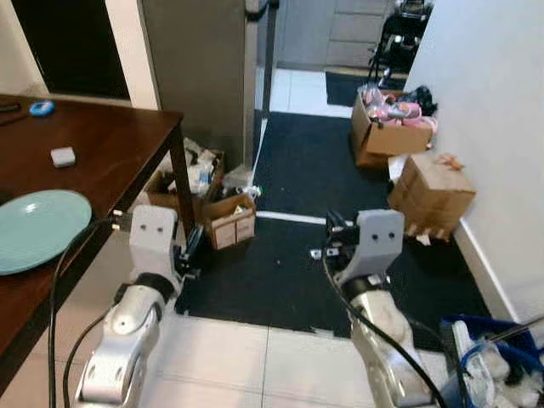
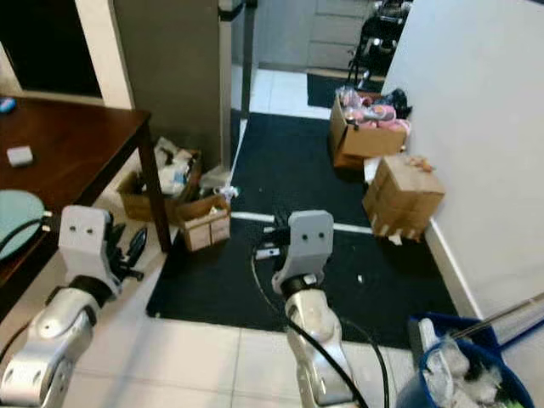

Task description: Setting the table

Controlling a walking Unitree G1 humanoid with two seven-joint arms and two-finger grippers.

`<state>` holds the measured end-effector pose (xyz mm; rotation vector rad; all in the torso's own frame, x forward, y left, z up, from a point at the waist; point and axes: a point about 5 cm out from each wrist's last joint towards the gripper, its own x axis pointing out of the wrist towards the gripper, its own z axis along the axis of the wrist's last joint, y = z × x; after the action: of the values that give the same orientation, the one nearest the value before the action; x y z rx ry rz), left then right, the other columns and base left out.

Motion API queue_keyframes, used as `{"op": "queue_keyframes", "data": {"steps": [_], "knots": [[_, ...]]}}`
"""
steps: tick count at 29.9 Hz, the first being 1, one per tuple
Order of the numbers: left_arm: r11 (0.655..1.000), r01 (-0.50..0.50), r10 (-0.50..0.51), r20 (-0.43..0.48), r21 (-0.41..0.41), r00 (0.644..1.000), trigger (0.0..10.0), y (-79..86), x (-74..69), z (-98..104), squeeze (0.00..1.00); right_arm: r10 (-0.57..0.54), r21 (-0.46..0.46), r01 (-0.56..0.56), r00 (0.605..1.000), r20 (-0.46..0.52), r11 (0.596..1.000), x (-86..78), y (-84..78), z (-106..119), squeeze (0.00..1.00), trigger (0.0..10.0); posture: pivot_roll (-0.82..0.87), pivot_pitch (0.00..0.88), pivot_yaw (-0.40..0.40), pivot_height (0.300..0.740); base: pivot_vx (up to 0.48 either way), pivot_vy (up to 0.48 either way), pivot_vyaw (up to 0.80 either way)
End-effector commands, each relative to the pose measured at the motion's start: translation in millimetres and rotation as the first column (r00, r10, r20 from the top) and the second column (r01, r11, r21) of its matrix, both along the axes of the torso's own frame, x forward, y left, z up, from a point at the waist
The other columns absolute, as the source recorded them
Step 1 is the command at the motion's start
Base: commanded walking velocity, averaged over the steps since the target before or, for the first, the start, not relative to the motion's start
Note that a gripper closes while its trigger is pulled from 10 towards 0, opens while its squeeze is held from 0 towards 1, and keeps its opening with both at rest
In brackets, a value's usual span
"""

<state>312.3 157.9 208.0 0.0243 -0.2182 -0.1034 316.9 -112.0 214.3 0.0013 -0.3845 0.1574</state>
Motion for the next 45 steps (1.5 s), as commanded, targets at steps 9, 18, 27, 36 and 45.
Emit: {"op": "queue_keyframes", "data": {"steps": [9,18,27,36,45], "knots": [[0.982,-0.187,0.187,-0.008,0.002,0.982,10.0,28.4,-9.5,-6,0.00,0.063,0.082,-0.058,0.996,-0.064,0.995,4.5,-4.2,-1,0.00,10.0,0.04,0.135,-0.038,0.740,0.415,0.000,0.00],[0.973,-0.229,0.229,-0.010,-0.038,0.973,10.0,35.2,-9.3,1,0.00,0.131,0.106,-0.124,0.989,-0.068,0.987,2.6,0.4,1,0.00,10.0,0.04,0.133,-0.023,0.740,0.076,0.000,0.00],[0.973,-0.219,0.219,-0.006,-0.069,0.976,10.0,33.0,-7.8,7,0.00,0.167,0.111,-0.159,0.984,-0.065,0.981,-0.3,3.4,3,0.00,10.0,0.04,0.134,-0.015,0.740,0.000,0.000,0.00],[0.970,-0.230,0.233,0.038,-0.075,0.972,10.0,35.9,-7.1,22,0.00,0.163,0.103,-0.159,0.986,-0.035,0.982,1.4,5.0,10,0.00,10.0,0.05,0.126,-0.014,0.740,0.000,0.000,0.00],[0.974,-0.219,0.222,0.037,-0.064,0.974,10.0,33.5,-5.8,23,0.00,0.109,0.094,-0.104,0.993,-0.042,0.990,5.1,-0.5,10,0.00,10.0,0.05,0.120,-0.011,0.740,0.000,0.000,0.00]]}}
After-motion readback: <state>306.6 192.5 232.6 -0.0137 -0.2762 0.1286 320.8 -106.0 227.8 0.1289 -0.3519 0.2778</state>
